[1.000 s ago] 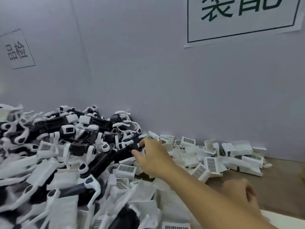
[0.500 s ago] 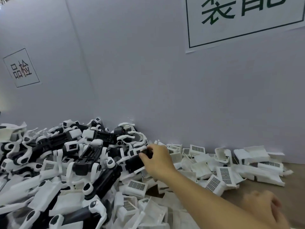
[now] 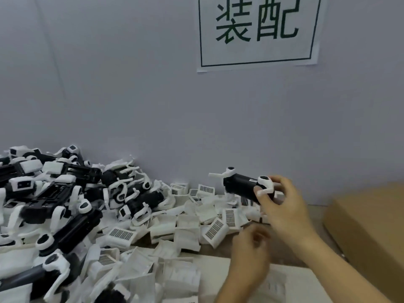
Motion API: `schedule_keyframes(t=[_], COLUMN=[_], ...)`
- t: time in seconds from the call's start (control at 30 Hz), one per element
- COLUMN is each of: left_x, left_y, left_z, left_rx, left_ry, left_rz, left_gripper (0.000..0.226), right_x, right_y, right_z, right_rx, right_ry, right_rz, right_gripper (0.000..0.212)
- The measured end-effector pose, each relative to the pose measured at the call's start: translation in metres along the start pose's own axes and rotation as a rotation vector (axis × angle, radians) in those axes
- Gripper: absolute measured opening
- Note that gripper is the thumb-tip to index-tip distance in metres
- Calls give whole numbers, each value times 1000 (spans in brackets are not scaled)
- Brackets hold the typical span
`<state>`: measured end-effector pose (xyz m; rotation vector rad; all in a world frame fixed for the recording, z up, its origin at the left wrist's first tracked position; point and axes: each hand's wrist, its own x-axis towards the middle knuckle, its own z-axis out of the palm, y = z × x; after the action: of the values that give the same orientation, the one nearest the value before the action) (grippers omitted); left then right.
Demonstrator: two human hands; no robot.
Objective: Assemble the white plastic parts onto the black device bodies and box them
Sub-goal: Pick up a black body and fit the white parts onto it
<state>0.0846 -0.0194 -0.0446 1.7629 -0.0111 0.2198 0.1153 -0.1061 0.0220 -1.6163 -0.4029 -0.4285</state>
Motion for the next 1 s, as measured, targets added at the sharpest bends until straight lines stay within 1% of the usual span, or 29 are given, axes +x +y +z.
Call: schedule_keyframes(t=[0.07,0.13,0.17,0.2,0.23,0.3,0.37,0.4,0.43,0.5,0.57,0.6,0.67,0.7,0.8,0.83,0.87,0.93,1.0], left_x=[-2,-2,-1,-1,-2,-4,-4,-4,-5,-5,-3,-2,-1,0,0,1,1,0,-1], left_y=[5,8,11,13,16,18,18,18,20,21,18,16,12,11,8,8,7,8,9], left_z=[1,0,-1,-1,-1,-2,-7,-10,-13,-17,-18,-18,-17,-16,-13,-11,-10,-8,-6], left_rx=[-66,-225,-291,-351,-396,-458,-525,-550,-573,-573,-588,-598,-625,-640,-649,-652,-653,-619,-546], left_ry=[43,71,72,63,55,54,22,0,-7,38,134,170,215,222,172,149,129,98,102], left_rz=[-49,-142,-174,-189,-205,-258,-286,-290,-291,-285,-237,-208,-167,-148,-105,-91,-74,-34,4], left_gripper=[34,33,30,27,30,45,57,59,57,43,24,19,26,30,34,34,35,38,32], right_x=[-13,-29,-36,-41,-43,-46,-46,-47,-49,-52,-54,-55,-56,-56,-54,-53,-52,-52,-52], right_y=[9,25,32,38,43,46,41,39,36,32,31,33,38,42,48,49,51,51,49], right_z=[-30,-48,-51,-52,-50,-45,-38,-35,-31,-25,-21,-20,-19,-18,-15,-15,-15,-16,-16], right_rx=[-111,-224,-232,-219,-217,-267,-336,-369,-390,-407,-386,-370,-344,-341,-403,-403,-381,-295,-239], right_ry=[114,208,224,210,173,78,-21,-75,-132,-231,-283,-286,-293,-300,-259,-234,-213,-196,-209], right_rz=[-24,-16,-4,2,-8,-88,-197,-251,-297,-328,-275,-237,-159,-125,-75,-55,-35,-6,2], right_gripper=[26,33,37,43,51,65,69,69,67,66,66,65,67,72,84,79,70,54,50])
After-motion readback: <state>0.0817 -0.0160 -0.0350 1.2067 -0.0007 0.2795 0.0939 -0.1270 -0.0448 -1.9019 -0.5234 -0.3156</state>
